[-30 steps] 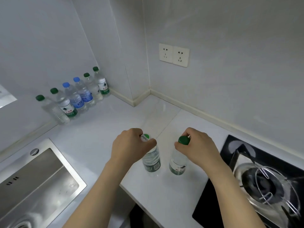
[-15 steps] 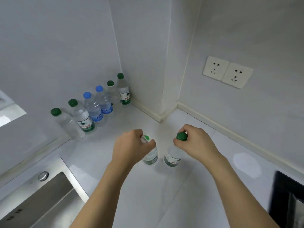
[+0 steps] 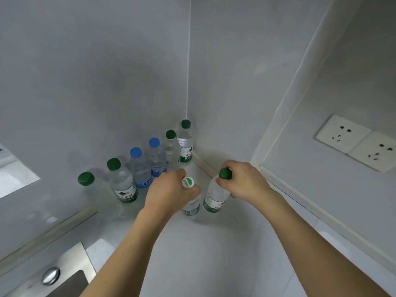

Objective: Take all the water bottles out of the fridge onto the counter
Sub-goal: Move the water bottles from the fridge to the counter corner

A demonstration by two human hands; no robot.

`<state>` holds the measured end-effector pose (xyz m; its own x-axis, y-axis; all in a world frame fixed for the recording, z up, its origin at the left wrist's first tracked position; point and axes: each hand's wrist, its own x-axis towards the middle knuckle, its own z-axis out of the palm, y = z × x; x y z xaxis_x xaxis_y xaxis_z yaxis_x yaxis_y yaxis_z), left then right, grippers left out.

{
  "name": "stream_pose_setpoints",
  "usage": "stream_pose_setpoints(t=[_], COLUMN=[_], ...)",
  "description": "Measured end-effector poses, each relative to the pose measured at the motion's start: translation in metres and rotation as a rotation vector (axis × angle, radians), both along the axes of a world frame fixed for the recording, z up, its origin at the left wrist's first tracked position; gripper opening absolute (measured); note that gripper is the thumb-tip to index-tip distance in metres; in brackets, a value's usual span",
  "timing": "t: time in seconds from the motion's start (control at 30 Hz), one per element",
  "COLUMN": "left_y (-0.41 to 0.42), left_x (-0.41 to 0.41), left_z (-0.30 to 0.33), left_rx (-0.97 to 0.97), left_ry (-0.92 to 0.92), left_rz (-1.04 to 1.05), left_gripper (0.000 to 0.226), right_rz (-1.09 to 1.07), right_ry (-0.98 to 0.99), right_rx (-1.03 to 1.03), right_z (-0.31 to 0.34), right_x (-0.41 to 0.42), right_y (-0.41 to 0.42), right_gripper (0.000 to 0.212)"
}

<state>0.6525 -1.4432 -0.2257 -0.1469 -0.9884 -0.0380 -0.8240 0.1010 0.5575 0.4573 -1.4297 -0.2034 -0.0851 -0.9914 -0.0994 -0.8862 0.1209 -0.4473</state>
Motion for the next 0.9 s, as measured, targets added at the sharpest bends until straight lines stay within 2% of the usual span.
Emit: stream_pose_setpoints(t=[0.17, 0.43, 0.73, 0.9], left_y=[-0.051, -0.11, -0.133, -0.138], left_x=[0.0, -0.002, -0.014, -0.017], left_z=[-0.004, -0.022, -0.035, -0.049], left_rx=[0.058, -0.051, -0.173, -0.193], left_ry=[-0.01, 0.004, -0.031, 0.066], left_rz=[-0.04, -0.096, -0.114, -0.079], left_gripper=[0.025, 0.02, 0.022, 0.018], right_rz=[0.116, 0.227, 0.252, 0.249], right_ry=[0.071, 0.156, 0.231, 0.233], right_rx=[0.006, -0.026, -0.05, -0.032], right_z=[-0.009, -0.025, -0.03, -0.035], right_x=[0.009, 0.014, 0.012, 0.017], right_y=[-0.061, -0.134, -0.171, -0.179], right_gripper=[0.021, 0.024, 0.029, 0.029])
